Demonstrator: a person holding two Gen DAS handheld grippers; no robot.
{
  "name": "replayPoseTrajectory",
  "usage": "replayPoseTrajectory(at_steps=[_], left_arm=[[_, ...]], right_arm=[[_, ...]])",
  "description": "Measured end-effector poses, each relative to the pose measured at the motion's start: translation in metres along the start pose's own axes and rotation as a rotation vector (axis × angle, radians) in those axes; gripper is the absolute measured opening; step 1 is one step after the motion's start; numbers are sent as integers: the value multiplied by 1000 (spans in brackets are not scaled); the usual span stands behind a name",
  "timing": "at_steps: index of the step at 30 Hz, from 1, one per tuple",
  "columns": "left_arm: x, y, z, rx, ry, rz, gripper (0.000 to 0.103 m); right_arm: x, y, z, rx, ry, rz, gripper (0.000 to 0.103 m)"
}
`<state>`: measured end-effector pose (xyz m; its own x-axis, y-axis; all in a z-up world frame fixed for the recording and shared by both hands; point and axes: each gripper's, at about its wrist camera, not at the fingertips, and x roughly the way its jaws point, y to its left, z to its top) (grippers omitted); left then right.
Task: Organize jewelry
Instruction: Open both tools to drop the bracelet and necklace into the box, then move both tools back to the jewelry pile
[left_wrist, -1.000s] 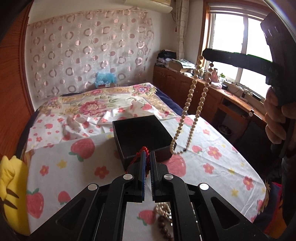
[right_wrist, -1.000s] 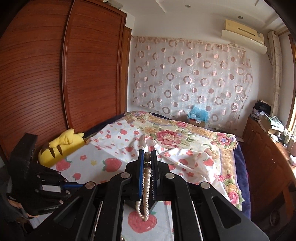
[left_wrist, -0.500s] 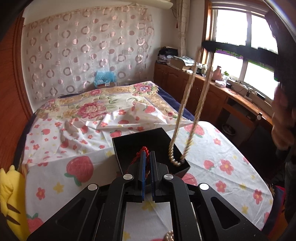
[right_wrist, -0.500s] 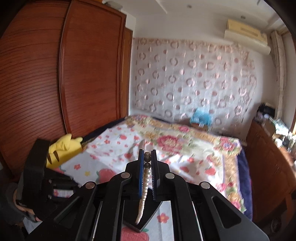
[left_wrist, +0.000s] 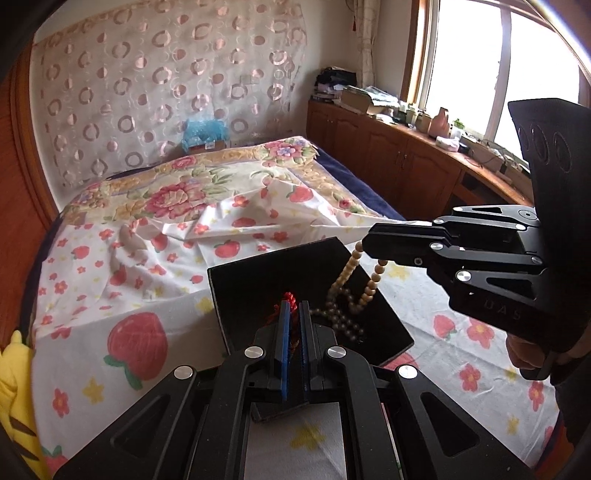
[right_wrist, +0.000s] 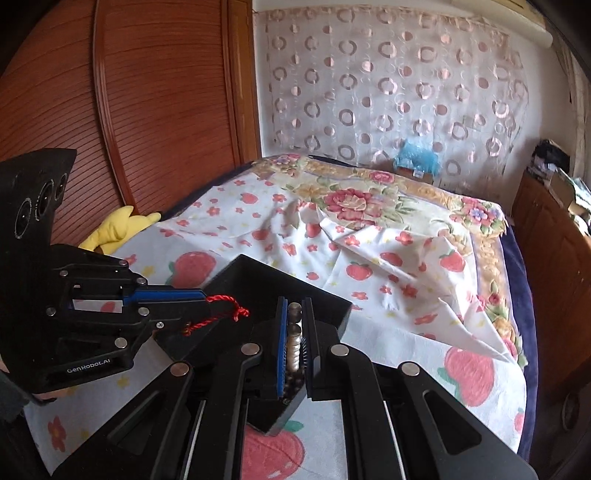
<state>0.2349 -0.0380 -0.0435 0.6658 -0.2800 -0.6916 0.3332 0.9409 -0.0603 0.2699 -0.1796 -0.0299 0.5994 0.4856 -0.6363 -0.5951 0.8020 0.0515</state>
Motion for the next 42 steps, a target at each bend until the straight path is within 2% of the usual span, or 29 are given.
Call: replayPoseTrajectory(at_steps=[3, 6, 7, 12, 18, 28, 34, 36, 38, 42], left_arm=[[2, 3, 2, -10, 5, 6, 6], [-2, 5, 2, -21, -6, 10, 21], [-5, 5, 2, -22, -12, 13, 22], [-20, 5, -4, -29, -29, 31, 22], [-45, 3, -27, -41, -42, 55, 23], [-72, -4, -82, -82, -12, 44, 23], [-84, -14, -103, -91, -5, 37, 23], [-87, -18, -108, -88, -3, 36, 23], [-90, -23, -113, -82, -1, 39, 23], [-96, -29, -122, -75, -1, 44, 23]], right_arm=[[-3, -6, 2, 7, -11, 6, 9], [-8, -6, 1, 7, -23, 14, 14], [-9, -7, 1, 10, -27, 15, 17], [-21, -5, -6, 24, -41, 12, 17], [-39, 2, -27, 38, -42, -1, 17], [-75, 22, -81, 72, -36, -21, 17], [-85, 41, -110, 72, -20, -18, 17], [-87, 46, -119, 75, -14, -14, 21], [-88, 50, -129, 83, -7, -9, 30], [-88, 56, -141, 82, 4, -14, 36]])
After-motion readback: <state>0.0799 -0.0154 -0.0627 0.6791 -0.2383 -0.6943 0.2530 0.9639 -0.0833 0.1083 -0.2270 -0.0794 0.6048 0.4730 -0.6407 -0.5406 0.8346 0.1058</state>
